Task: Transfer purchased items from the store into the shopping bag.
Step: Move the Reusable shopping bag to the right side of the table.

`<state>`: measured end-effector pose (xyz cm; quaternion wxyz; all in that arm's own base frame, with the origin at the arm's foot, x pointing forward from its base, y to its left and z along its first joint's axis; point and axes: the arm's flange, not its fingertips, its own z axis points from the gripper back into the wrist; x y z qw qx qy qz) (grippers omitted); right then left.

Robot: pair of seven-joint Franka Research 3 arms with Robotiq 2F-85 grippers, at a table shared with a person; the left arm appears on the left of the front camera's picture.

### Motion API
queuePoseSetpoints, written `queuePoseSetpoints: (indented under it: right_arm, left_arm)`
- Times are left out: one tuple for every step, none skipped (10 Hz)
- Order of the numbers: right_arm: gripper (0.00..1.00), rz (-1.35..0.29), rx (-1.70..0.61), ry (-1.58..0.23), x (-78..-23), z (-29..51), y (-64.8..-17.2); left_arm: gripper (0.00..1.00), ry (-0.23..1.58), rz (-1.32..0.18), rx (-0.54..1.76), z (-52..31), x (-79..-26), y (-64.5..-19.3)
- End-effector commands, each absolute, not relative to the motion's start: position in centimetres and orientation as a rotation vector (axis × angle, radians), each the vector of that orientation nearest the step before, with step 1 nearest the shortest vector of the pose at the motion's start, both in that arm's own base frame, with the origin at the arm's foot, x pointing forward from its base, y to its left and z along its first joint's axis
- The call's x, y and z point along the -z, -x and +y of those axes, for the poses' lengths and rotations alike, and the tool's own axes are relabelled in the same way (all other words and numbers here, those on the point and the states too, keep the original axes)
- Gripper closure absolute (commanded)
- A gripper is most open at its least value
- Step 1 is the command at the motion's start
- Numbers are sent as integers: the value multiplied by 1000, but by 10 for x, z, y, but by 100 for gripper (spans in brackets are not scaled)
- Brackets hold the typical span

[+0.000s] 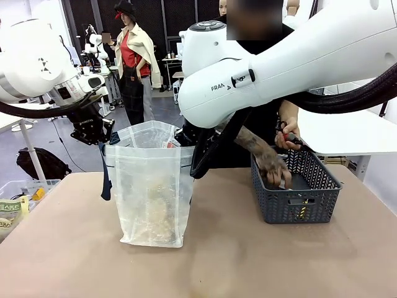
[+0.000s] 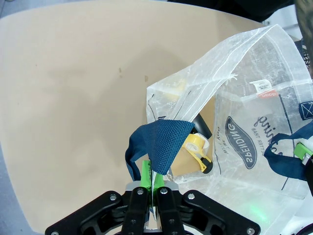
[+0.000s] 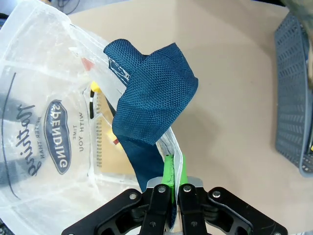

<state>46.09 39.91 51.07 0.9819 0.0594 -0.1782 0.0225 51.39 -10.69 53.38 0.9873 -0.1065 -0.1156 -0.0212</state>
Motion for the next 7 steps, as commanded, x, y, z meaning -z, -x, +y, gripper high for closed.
queuePoseSetpoints:
  right_arm:
    - [100, -364, -43, -124, -512, 398, -461]
    - [100, -364, -43, -124, -512, 398, -461]
    - [100, -364, -43, -124, -512, 398, -461]
    - [100, -364, -43, -124, -512, 398, -461]
    - [100, -364, -43, -124, -512, 398, -461]
    - [100, -364, -43, -124, -512, 398, -461]
    - [100, -364, -43, -124, -512, 398, -461]
  left_arm:
    - [100, 214, -236, 37, -105, -536, -514]
    - [100, 214, -236, 37, -105, -536, -514]
    - [100, 214, -236, 37, -105, -536, -514]
    - [100, 214, -236, 37, -105, -536, -514]
    - [100, 214, -236, 37, -105, -536, -514]
    - [100, 214, -236, 37, -105, -536, -514]
    - [100, 214, -236, 37, -105, -536, -514]
